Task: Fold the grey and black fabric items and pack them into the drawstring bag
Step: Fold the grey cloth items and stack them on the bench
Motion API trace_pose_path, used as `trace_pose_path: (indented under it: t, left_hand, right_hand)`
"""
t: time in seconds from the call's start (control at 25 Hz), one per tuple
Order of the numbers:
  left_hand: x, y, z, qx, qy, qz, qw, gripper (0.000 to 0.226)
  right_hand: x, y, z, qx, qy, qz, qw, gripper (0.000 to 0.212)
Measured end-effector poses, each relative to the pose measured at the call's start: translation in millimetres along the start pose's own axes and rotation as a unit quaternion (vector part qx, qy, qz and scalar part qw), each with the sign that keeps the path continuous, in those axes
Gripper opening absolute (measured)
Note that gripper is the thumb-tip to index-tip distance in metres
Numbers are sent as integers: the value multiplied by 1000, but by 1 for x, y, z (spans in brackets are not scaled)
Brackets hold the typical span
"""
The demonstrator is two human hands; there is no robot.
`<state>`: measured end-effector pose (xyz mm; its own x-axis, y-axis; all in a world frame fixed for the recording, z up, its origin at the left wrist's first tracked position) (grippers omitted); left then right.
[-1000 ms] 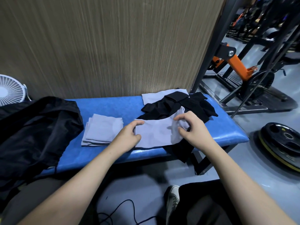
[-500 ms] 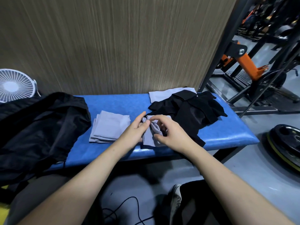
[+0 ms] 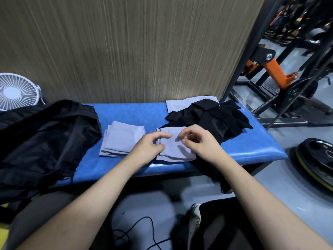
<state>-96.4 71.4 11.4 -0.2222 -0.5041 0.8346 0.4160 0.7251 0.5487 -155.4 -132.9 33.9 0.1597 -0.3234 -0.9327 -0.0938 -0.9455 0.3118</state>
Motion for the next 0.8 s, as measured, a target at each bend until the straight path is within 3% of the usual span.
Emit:
trace_pose_path:
  t: [0.12,0.28,0.4,0.52,0.8]
  left_hand:
    - [9,6,4,18,-7,25,1000,49]
    - [23,25,9,45,-10,151,987,49]
    - [23,41,12,42,-9,177,983,49]
    - [11,63,16,91,9,94,991,48]
    - [-30,102,32,188,65,-68,978,41]
  right_hand:
    - [5,13,0,64,-18,33,997,29]
    - [-2,13,4,-23,-98,-217,971,30]
    - [-5,-3,-1,-50,-100,-298,948,31]
    - [-10,-29,-13,-26,-105,-288,952,33]
    - [-15,-101,-45,-19,-105,-133,985,33]
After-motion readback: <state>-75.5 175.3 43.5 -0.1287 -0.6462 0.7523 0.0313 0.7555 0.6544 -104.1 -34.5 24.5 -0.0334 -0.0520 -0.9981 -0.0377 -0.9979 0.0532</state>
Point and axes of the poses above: each hand's wrist, its own z-axis away from the middle knuckle, its own y-axis out of the back of the hand, x = y × z, the point moved 1 cm from there along -z, towards the middle knuckle, and after that the axes turned 14 degrees about -z, right-handed, at the moved point
